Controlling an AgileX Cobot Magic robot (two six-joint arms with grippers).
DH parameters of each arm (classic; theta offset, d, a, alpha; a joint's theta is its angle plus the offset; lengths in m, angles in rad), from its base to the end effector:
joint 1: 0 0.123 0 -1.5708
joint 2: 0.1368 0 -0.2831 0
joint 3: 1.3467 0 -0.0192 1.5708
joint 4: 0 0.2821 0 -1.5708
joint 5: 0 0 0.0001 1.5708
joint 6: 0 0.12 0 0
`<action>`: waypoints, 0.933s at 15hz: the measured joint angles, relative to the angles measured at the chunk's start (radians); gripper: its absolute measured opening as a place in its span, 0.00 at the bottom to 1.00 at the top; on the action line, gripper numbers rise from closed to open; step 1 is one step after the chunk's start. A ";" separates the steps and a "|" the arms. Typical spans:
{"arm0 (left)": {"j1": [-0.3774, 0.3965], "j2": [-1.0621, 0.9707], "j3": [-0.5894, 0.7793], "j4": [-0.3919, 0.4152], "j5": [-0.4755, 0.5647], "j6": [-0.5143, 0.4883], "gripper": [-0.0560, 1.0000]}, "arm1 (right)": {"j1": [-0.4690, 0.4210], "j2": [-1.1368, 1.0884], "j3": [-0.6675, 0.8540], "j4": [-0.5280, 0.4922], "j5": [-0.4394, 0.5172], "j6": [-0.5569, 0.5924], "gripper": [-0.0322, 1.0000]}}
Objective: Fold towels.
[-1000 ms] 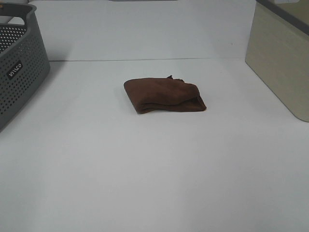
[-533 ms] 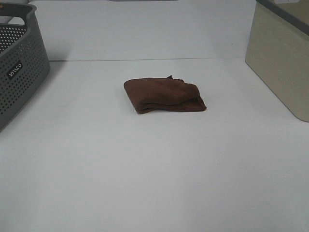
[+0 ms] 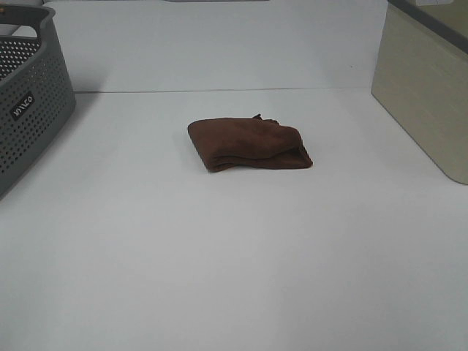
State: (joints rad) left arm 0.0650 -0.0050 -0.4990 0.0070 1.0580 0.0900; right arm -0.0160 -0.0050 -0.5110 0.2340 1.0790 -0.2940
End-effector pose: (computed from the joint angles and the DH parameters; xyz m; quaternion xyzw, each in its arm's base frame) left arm 0.0498 0.0040 0.2793 0.0105 0.8514 0.0441 0.5226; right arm 0.0461 0.0238 0.2834 -0.1239 0.8389 0.0353 0.5288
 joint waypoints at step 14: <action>0.000 0.000 0.000 -0.055 0.000 0.067 0.78 | 0.000 0.000 0.000 0.000 0.000 0.000 0.88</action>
State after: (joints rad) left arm 0.0650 -0.0050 -0.4990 -0.0480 1.0580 0.1570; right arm -0.0160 -0.0050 -0.5110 0.2340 1.0790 -0.2940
